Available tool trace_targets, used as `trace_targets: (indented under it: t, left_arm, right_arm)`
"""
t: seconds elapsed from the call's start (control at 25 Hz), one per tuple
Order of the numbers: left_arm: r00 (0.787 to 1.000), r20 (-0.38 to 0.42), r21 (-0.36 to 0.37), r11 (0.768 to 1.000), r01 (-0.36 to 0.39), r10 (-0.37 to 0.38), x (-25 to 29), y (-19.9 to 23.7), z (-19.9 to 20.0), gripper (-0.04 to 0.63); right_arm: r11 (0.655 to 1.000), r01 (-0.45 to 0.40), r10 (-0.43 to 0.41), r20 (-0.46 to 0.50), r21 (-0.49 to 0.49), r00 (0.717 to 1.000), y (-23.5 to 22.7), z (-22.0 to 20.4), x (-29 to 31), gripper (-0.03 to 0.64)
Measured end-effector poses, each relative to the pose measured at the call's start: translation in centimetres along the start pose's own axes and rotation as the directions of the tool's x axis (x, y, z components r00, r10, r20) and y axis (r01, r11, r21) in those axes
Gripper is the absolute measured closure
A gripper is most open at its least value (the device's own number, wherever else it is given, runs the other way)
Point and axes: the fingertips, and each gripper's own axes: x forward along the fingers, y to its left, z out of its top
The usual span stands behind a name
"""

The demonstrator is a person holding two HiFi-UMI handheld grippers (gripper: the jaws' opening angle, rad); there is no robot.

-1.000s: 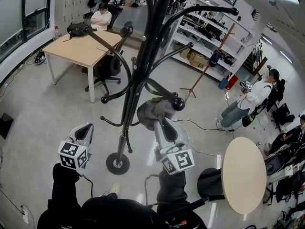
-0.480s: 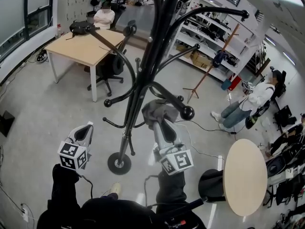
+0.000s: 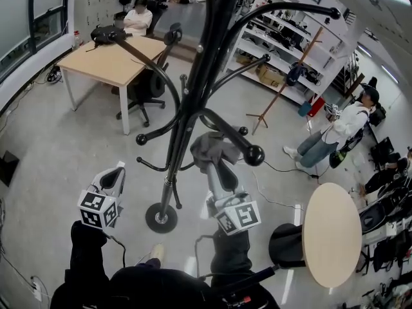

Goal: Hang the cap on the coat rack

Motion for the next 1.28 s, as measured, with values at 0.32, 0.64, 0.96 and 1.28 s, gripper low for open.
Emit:
trace_targets:
  t: [0.32, 0.64, 0.96, 1.28]
  left_arm:
    - [1.0, 0.005, -0.002, 1.0, 0.006, -0.006, 0.2, -0.7, 0.3, 0.594]
    - [1.0, 0.016, -0.003, 1.0, 0.008, -0.008, -0.1, -0.8, 0.2, 0.594]
    - [1.0, 0.022, 0.002, 1.0, 0.019, -0.019, -0.9, -2.5, 0.1, 0.594]
    - [0.999, 0.032, 0.007, 1.0, 0.023, -0.023, -2.3, -3.7, -0.1, 0.594]
  right_arm:
    - [1.0, 0.01, -0.01, 0.009, -0.004, 1.0, -0.3, 0.6, -0.6, 0.532]
    - [1.0, 0.022, -0.022, 0.006, -0.007, 1.0, -0.2, 0.5, -0.9, 0.51]
    - [1.0, 0.011, -0.011, -0.01, 0.0, 1.0, 0.1, 0.8, -2.3, 0.435]
    - [1.0, 0.001, -0.001, -0.006, -0.009, 1.0, 1.1, 1.4, -4.0, 0.397]
